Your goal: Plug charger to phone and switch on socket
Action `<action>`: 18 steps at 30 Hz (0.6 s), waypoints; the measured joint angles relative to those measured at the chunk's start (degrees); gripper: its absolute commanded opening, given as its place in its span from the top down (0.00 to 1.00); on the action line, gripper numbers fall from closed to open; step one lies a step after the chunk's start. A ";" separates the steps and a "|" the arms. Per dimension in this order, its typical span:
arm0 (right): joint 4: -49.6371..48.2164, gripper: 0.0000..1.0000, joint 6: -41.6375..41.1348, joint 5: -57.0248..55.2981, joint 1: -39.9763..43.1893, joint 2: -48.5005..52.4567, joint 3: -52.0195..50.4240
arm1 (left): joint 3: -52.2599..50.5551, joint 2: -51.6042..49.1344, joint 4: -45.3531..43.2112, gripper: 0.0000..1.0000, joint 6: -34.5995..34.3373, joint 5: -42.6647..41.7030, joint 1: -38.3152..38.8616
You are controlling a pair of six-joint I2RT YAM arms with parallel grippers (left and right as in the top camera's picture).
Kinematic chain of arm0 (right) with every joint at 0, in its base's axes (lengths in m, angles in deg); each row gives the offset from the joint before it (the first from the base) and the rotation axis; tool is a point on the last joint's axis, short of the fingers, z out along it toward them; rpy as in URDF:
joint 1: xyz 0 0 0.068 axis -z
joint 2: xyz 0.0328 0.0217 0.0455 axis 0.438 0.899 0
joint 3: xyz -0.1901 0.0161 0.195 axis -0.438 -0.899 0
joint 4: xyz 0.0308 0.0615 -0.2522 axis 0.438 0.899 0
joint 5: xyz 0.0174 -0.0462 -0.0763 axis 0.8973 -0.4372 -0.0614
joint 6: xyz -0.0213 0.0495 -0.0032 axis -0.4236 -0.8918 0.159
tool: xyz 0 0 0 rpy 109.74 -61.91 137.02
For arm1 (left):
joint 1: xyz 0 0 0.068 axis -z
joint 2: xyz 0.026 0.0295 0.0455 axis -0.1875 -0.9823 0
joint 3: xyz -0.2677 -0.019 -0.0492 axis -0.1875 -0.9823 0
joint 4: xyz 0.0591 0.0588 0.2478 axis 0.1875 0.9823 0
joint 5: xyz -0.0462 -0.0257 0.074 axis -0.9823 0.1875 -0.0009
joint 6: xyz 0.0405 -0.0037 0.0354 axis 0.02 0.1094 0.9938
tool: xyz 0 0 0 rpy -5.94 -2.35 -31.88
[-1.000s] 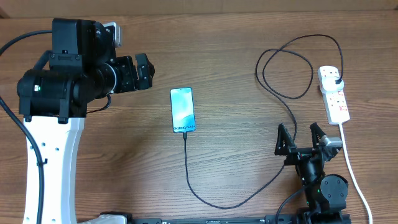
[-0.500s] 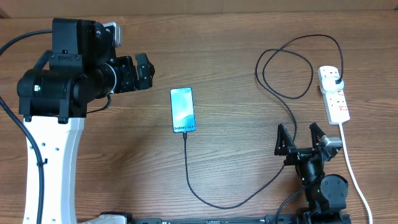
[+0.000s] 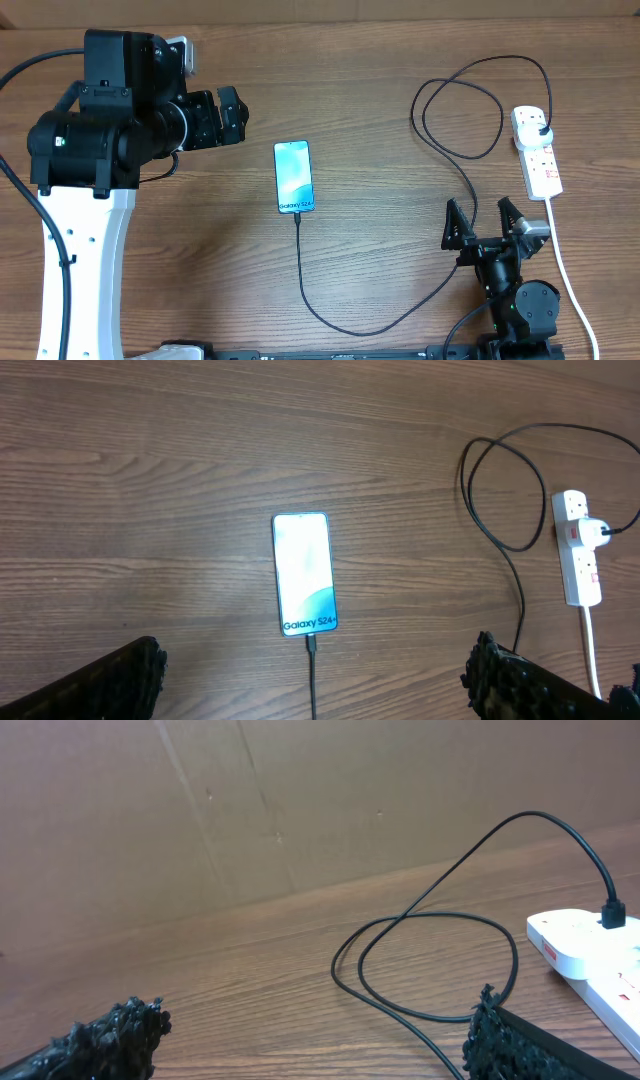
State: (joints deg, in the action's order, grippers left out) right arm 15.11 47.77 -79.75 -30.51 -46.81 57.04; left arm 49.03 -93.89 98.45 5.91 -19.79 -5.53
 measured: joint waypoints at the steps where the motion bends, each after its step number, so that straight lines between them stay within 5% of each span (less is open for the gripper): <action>1: -0.02 0.00 -0.02 0.02 0.00 0.00 0.00 | 0.00 0.00 0.02 0.00 0.00 0.00 0.00; 10: 0.07 0.00 0.00 0.02 0.00 0.00 0.00 | -0.87 3.91 -0.79 0.00 0.00 0.02 0.00; 18: 0.04 0.00 0.00 0.02 0.00 0.00 0.00 | -14.56 16.46 -14.01 0.00 0.00 0.04 0.00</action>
State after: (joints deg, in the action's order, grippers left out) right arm 15.15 47.77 -79.73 -30.51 -46.81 57.04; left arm 34.48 -77.43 84.44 5.91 -19.75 -5.53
